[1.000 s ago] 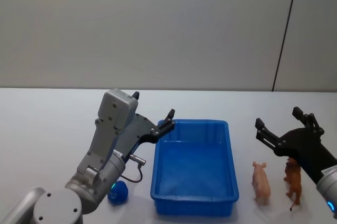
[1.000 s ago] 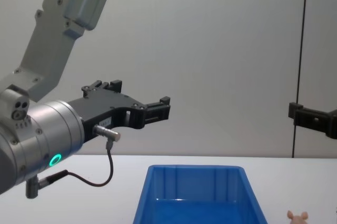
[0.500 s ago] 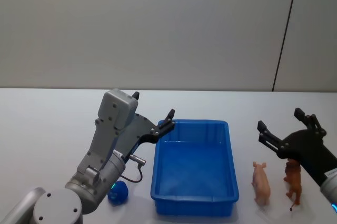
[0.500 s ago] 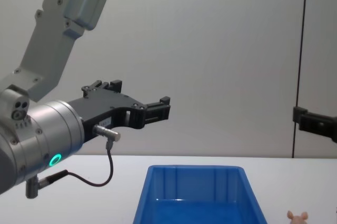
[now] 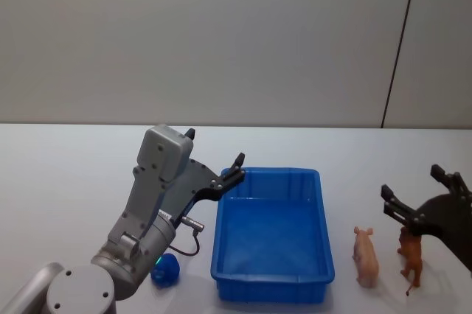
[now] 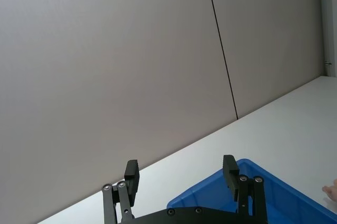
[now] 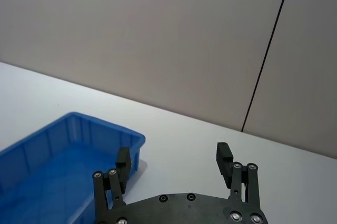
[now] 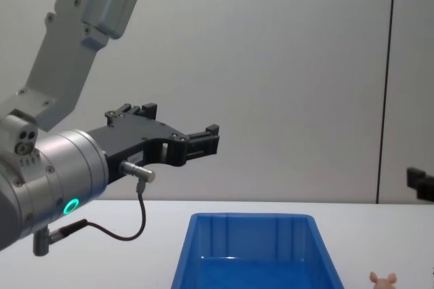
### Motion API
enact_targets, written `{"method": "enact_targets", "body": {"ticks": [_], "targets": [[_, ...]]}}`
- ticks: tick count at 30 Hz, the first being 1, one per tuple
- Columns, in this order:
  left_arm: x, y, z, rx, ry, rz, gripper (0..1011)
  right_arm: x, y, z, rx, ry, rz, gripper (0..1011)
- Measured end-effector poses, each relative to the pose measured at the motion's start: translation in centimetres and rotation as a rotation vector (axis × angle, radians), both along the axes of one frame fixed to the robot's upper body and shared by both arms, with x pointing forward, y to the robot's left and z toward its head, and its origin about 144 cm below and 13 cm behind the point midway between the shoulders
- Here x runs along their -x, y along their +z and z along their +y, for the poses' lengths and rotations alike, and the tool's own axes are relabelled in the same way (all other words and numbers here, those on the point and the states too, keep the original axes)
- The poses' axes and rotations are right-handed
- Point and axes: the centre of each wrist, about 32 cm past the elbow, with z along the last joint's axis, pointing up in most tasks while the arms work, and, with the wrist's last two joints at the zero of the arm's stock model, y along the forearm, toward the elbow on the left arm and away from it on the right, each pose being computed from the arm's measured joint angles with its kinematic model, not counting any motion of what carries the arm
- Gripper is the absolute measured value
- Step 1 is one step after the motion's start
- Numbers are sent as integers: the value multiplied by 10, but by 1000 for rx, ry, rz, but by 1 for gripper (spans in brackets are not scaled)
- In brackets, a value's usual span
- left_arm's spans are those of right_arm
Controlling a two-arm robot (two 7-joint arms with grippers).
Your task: Pick up the two dolls from the table and place them into the box.
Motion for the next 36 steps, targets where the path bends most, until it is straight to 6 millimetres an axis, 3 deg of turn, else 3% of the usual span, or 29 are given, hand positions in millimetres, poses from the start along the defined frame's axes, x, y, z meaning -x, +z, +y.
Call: {"method": "enact_targets", "body": {"ticks": [21, 36], "targets": [[0, 0, 0, 0, 0, 0, 1001, -1, -22, -23, 57, -25, 167, 1001], [0, 0, 0, 0, 0, 0, 1001, -8, -40, -22, 50, -41, 291, 1001]]}}
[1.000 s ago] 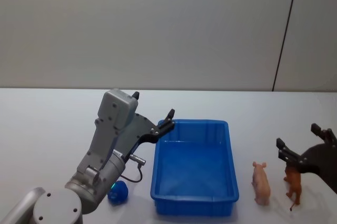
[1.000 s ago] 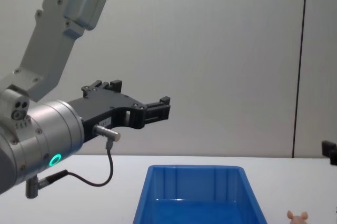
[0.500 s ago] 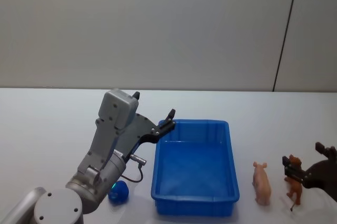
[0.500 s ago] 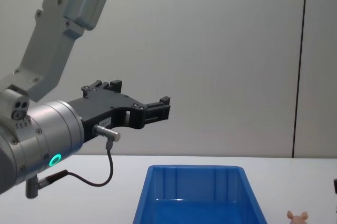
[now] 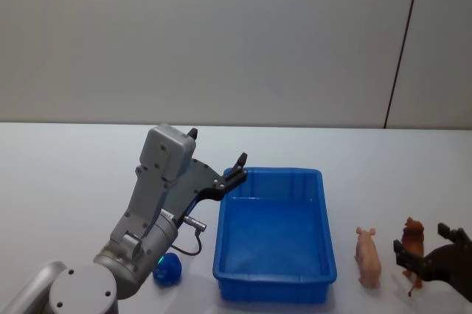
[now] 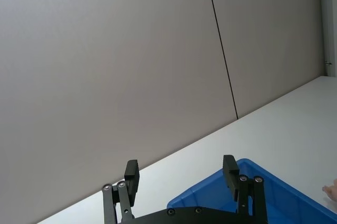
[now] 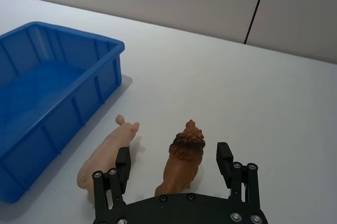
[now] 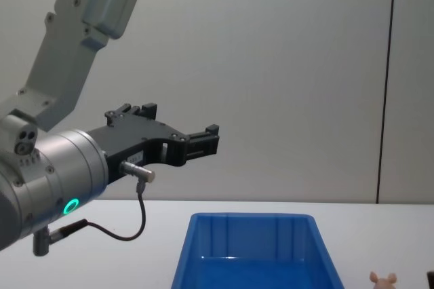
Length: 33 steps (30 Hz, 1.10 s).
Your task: Pick up the two dolls from the table and place them into the box.
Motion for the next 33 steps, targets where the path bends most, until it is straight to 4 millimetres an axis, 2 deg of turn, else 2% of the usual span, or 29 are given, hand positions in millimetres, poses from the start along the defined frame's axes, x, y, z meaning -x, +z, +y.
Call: {"method": "enact_targets", "body": {"ticks": [26, 32, 33], "targets": [[0, 0, 0, 0, 0, 0, 1001, -15, -19, 16, -11, -54, 118, 998], [0, 0, 0, 0, 0, 0, 1001, -18, -21, 17, -8, -72, 132, 879], [0, 0, 0, 0, 0, 0, 1001, -18, -22, 17, -8, -75, 135, 831]]}}
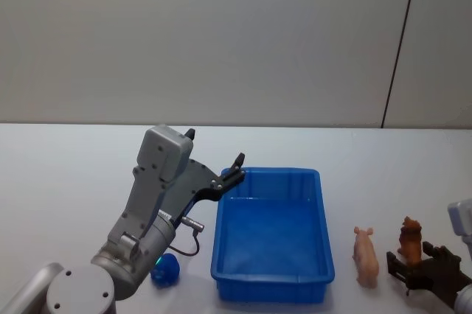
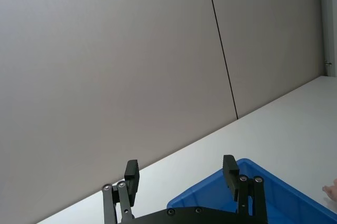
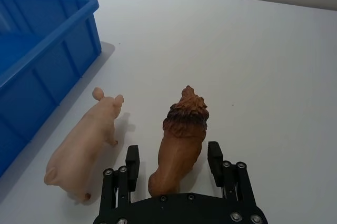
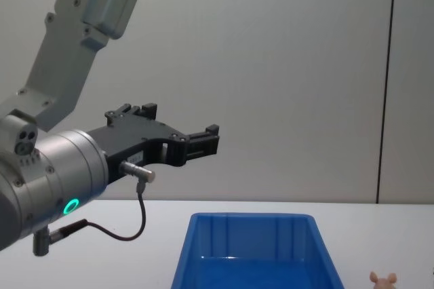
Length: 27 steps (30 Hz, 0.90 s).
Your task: Pick up the two dolls from the table and place them into the box.
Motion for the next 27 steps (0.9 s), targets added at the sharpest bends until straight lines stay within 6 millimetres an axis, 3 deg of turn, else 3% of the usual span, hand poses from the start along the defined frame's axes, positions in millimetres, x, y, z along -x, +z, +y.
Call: {"method": "enact_targets", "body": {"ticks": [17, 27], "targets": [[0, 0, 0, 0, 0, 0, 1001, -2, -1, 2, 1, -1, -31, 347], [0, 0, 0, 0, 0, 0, 1001, -3, 9, 5, 3, 20, -140, 347]]}}
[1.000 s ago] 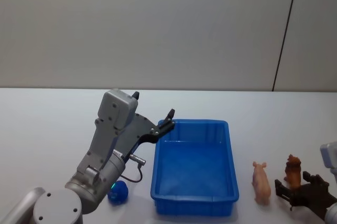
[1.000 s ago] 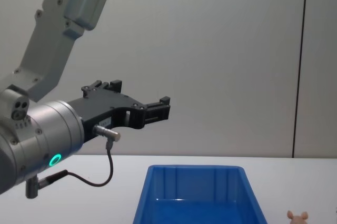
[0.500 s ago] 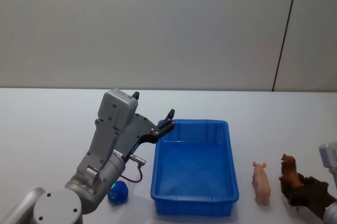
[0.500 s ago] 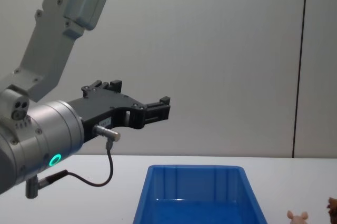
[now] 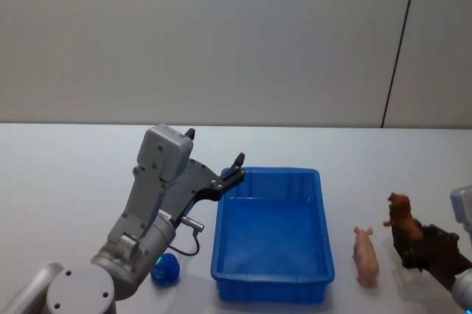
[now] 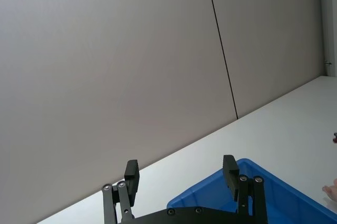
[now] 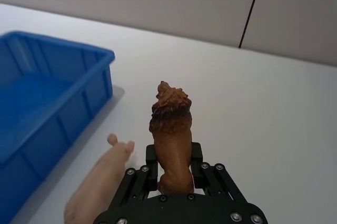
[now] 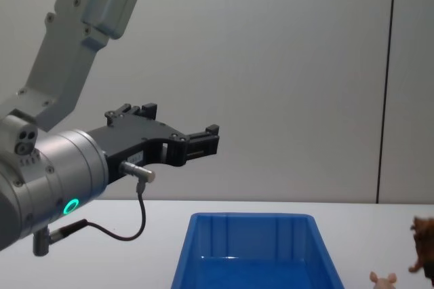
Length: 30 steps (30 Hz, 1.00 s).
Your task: Pick up the two dolls from the table and place them into the box.
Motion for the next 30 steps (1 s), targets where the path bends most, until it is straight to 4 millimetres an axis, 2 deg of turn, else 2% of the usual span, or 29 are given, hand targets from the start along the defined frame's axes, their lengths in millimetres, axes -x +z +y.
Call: {"method": "enact_targets", "body": {"ticks": [15, 25, 30], "targets": [[0, 0, 0, 0, 0, 0, 1001, -10, 34, 14, -32, 125, -192, 347], [0, 0, 0, 0, 0, 0, 1001, -19, 56, 40, -62, 273, -265, 346], [0, 0, 0, 0, 0, 0, 1001, -24, 61, 56, -68, 336, -261, 346]]}}
